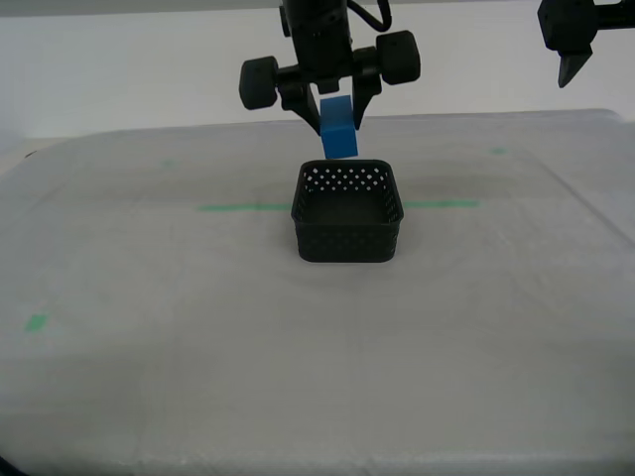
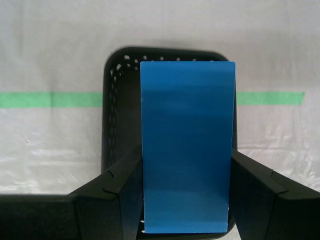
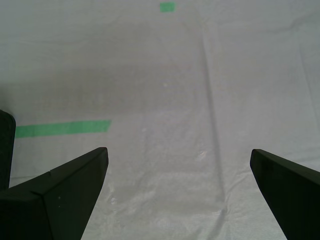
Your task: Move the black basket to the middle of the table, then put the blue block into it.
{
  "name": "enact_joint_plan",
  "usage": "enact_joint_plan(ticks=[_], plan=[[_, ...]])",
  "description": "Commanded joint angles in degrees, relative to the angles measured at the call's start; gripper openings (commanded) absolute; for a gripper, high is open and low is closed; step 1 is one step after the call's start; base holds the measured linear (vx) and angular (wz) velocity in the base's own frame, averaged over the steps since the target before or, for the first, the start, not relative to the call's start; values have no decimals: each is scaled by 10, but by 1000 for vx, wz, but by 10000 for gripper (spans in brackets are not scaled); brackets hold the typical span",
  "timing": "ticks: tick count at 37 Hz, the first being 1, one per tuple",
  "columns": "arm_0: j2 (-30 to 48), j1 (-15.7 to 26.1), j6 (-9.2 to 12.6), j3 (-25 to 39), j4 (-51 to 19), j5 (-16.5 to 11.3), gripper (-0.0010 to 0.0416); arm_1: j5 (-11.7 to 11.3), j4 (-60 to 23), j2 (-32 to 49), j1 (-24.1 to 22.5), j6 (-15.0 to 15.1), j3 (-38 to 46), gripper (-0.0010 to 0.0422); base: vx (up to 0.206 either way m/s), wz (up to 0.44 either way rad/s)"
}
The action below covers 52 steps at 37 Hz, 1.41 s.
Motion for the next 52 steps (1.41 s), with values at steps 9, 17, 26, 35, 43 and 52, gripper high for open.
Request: enact_joint_plan(ticks=[9,17,26,35,43,52], plan=[[0,0,0,0,0,0,399,12,53,0,-1,-11,-66,0,0,0],[0,0,0,0,0,0,398,12,53,0,-1,-11,-73,0,0,0],[0,0,0,0,1,0,399,13,54,15,0,-13,-70,0,0,0],[0,0,0,0,5,0,399,25,58,47,0,-12,-49,0,0,0],[0,0,0,0,5,0,399,46,42,69,0,-9,-21,0,0,0],[0,0,0,0,7,0,399,40,37,73,1,9,-11,0,0,0]])
